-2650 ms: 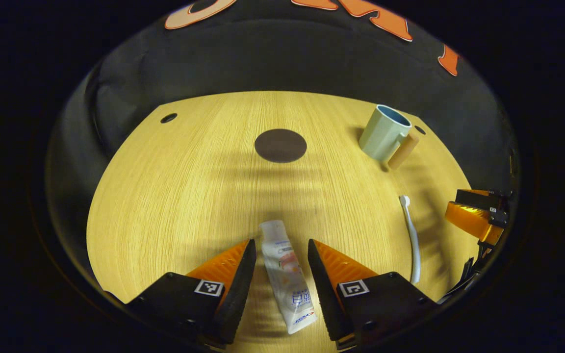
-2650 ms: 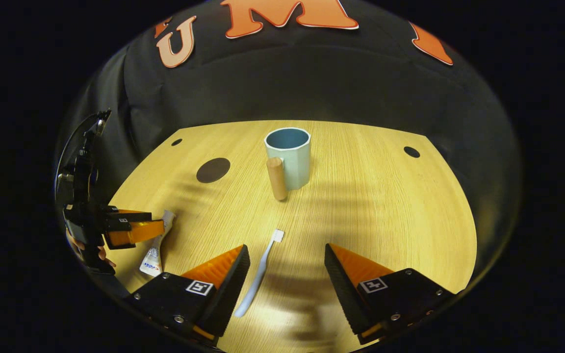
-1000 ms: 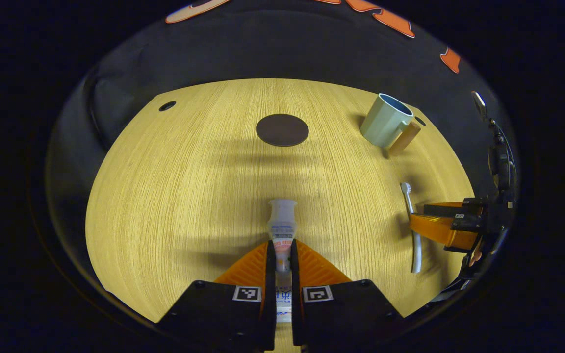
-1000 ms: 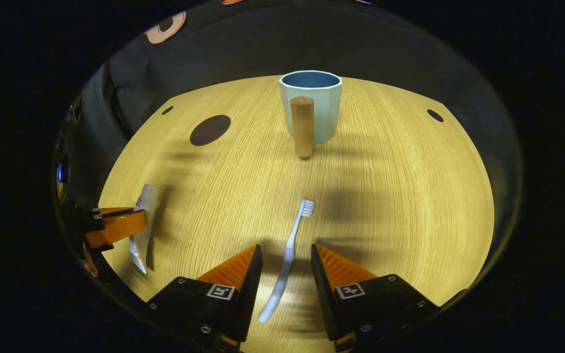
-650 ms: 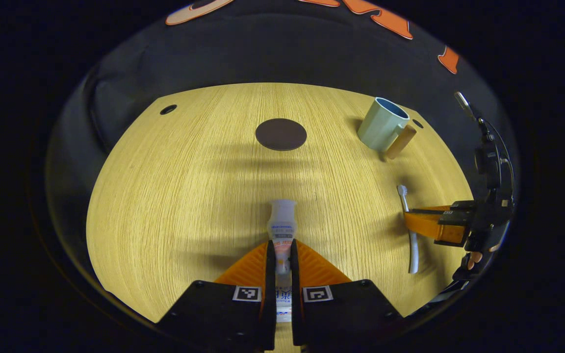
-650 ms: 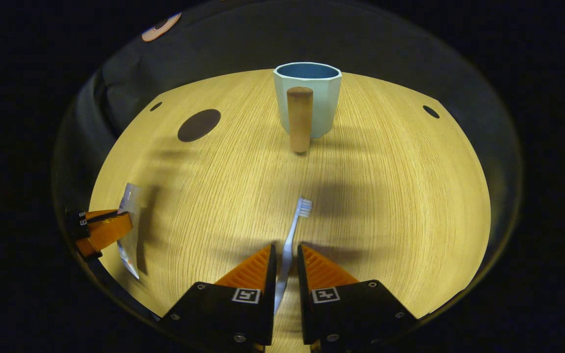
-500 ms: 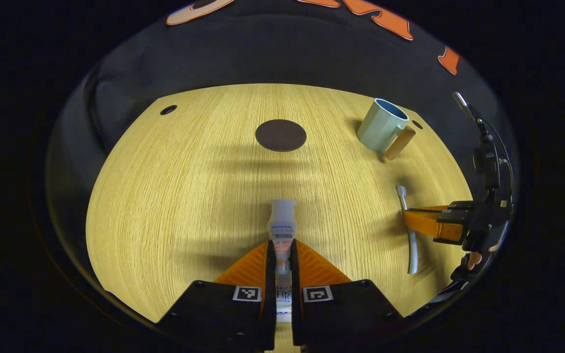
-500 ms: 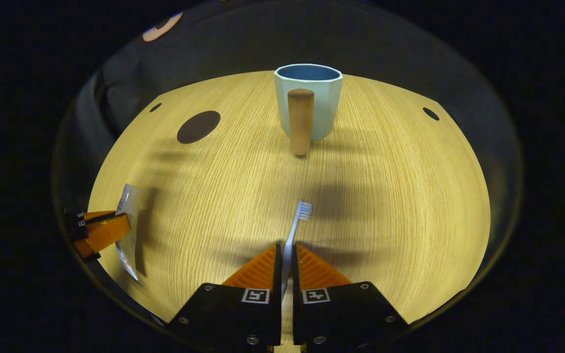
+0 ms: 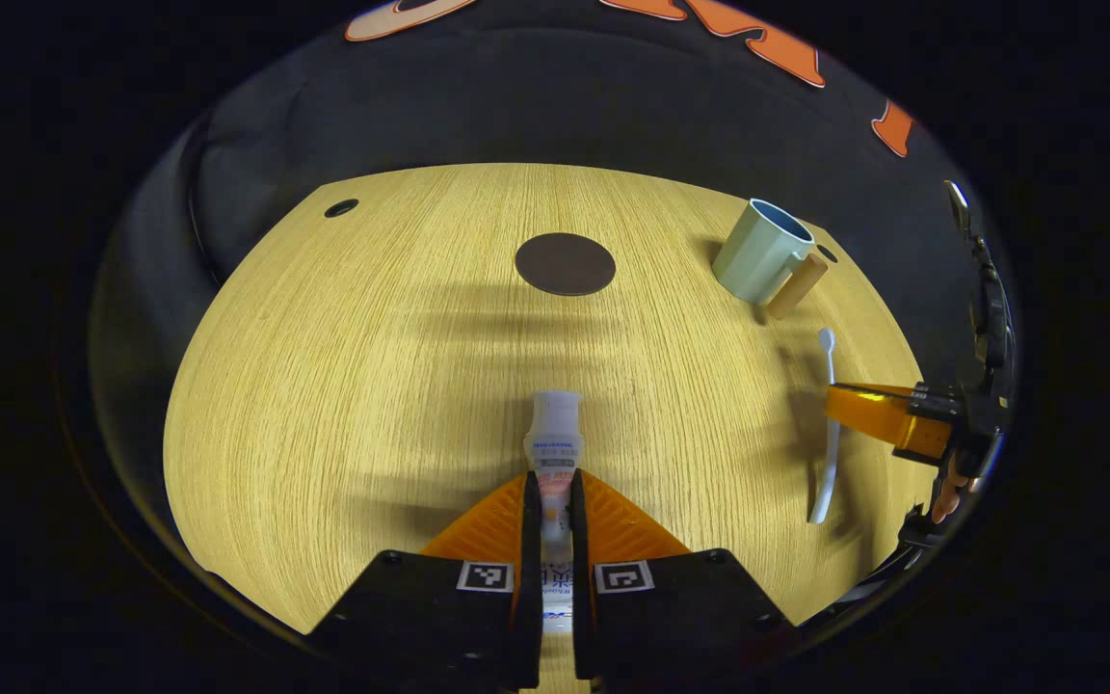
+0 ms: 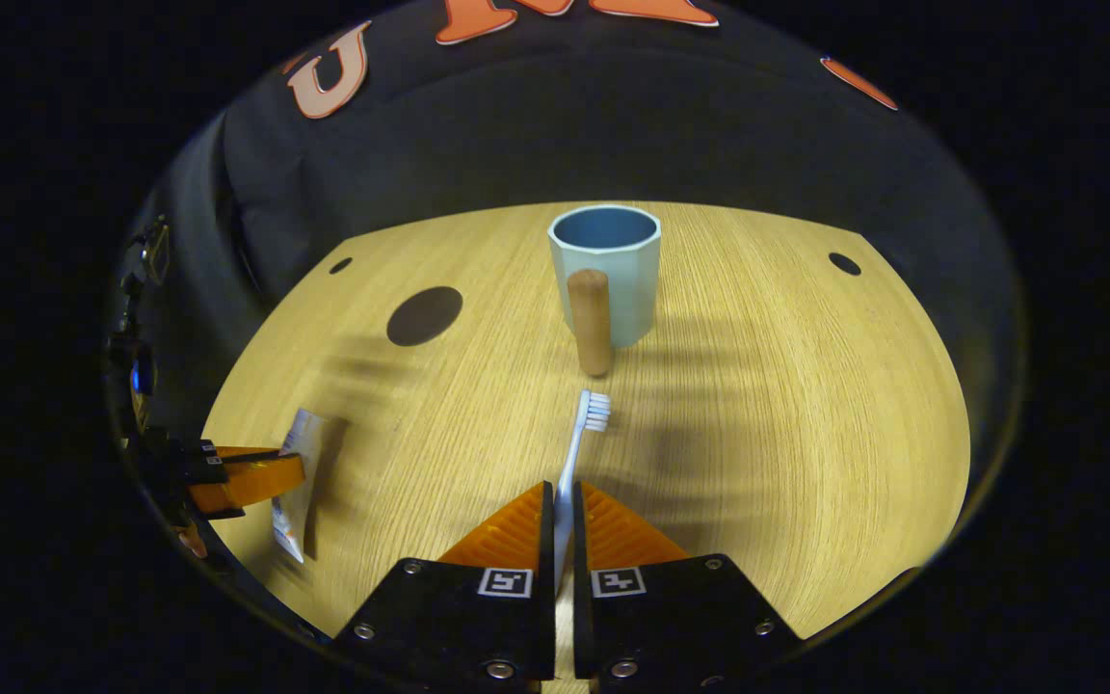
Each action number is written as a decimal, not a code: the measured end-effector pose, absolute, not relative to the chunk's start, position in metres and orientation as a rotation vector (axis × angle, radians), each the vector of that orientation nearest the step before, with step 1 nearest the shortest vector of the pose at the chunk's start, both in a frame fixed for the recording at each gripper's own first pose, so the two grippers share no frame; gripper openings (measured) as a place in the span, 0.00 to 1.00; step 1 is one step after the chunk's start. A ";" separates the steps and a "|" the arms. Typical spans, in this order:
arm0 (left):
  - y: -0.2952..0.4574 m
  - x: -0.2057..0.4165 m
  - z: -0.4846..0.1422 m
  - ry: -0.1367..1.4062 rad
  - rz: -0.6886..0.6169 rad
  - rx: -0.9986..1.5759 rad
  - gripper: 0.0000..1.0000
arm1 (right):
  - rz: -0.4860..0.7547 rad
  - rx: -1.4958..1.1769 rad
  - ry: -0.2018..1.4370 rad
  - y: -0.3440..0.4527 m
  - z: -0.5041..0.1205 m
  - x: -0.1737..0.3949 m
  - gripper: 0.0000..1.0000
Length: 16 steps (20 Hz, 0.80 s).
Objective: Put the toothbrush and toothpaste on the desktop into the cup, then pick up the cup and place it on the coaster on the desktop.
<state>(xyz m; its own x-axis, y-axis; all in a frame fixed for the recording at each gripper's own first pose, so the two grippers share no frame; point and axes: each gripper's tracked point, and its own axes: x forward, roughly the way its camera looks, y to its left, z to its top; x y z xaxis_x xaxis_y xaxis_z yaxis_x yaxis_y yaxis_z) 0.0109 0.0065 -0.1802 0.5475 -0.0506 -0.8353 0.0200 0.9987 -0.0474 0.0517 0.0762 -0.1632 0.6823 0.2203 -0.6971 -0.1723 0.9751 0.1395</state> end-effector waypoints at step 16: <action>-0.001 -0.007 -0.165 0.964 -0.031 -0.037 0.17 | 0.237 0.082 0.492 0.076 -0.087 0.081 0.08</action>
